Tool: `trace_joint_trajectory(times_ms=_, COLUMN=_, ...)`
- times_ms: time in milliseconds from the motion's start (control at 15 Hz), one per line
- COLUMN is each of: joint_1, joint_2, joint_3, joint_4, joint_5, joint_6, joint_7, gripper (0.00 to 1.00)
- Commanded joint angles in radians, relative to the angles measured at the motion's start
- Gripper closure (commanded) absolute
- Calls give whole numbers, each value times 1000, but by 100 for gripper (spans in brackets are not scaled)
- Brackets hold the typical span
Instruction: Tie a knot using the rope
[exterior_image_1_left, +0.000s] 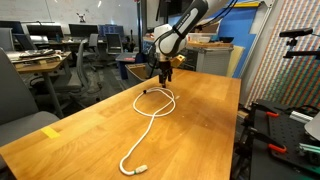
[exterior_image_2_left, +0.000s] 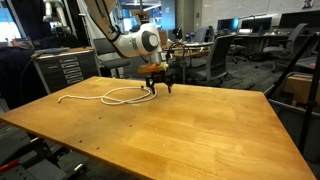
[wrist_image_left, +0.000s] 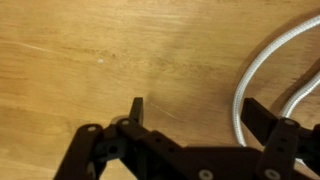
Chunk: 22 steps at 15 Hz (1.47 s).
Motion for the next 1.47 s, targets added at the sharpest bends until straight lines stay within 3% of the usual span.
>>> trace_joint_trajectory(times_ms=0, joint_1=1, joint_2=16, joint_3=7, joint_4=53, joint_5=19, joint_6=-48, joint_7=-3, gripper=0)
trace_joint_trajectory(times_ms=267, joint_1=14, joint_2=31, joint_3=4, joint_4=65, joint_5=8, joint_6=-76, joint_7=5, gripper=1)
trace_joint_trajectory(times_ms=400, joint_1=23, joint_2=43, joint_3=7, joint_4=69, joint_5=5, joint_6=-95, joint_7=6, gripper=12)
trace_joint_trajectory(times_ms=600, joint_1=45, joint_2=72, joint_3=4, joint_4=93, joint_5=2, joint_6=-129, joint_7=23, gripper=47)
trace_joint_trajectory(times_ms=1067, joint_1=53, joint_2=98, joint_3=-3, joint_4=158, joint_5=7, joint_6=-208, joint_7=69, gripper=96)
trace_joint_trajectory(times_ms=1200, joint_1=49, joint_2=98, joint_3=-1, joint_4=168, joint_5=13, joint_6=-222, joint_7=77, gripper=100)
trace_joint_trajectory(times_ms=1400, joint_1=36, joint_2=78, joint_3=10, joint_4=169, joint_5=27, joint_6=-235, joint_7=68, gripper=97)
